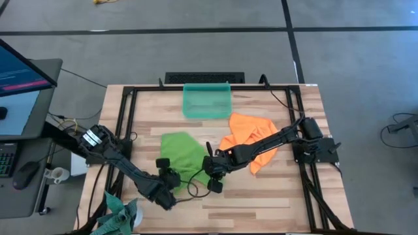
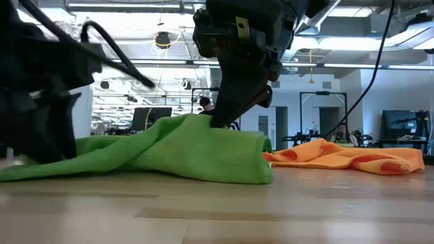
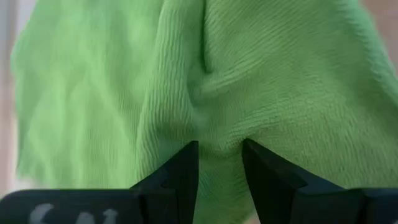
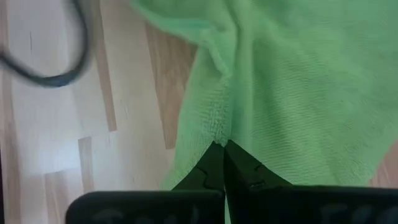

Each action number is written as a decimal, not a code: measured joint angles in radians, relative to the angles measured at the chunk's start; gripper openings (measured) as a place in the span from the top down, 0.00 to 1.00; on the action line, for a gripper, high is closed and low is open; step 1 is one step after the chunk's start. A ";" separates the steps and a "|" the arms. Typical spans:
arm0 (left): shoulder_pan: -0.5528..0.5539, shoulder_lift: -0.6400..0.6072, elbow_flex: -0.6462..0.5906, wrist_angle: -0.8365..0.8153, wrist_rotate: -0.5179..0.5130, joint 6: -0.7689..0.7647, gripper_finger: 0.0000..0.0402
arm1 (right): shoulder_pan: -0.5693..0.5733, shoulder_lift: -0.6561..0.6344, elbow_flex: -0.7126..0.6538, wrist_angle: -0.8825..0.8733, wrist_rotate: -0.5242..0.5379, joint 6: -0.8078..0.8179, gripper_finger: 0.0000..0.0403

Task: Roll microfiber towels into tight, uniform cylinder then place into a basket
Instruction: Fold the green towel

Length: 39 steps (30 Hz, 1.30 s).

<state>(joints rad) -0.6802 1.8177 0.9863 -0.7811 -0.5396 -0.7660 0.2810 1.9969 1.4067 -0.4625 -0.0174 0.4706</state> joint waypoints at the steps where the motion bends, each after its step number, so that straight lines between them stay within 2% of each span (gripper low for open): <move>1: 0.007 0.000 0.000 -0.015 -0.001 0.009 0.71 | 0.000 0.000 0.000 0.000 0.000 0.000 0.97; 6: 0.006 0.000 -0.001 -0.026 -0.066 0.065 0.71 | 0.000 0.000 0.000 0.000 0.000 0.000 0.97; 13: -0.053 -0.020 0.006 -0.023 -0.067 0.020 0.71 | 0.000 0.000 0.000 0.000 0.000 0.000 0.96; 22: -0.139 -0.056 0.113 0.033 -0.066 -0.019 0.71 | 0.000 0.000 0.000 0.000 0.000 0.000 0.96; 27: -0.158 -0.052 0.080 0.177 -0.067 0.017 0.71 | 0.000 0.000 0.000 0.000 0.000 0.000 0.96; 39: -0.156 -0.048 -0.025 0.274 -0.088 -0.047 0.71 | 0.000 0.000 0.000 -0.008 0.000 0.000 0.96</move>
<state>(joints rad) -0.8360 1.7695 0.9609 -0.5073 -0.6275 -0.8129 0.2810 1.9972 1.4067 -0.4706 -0.0174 0.4702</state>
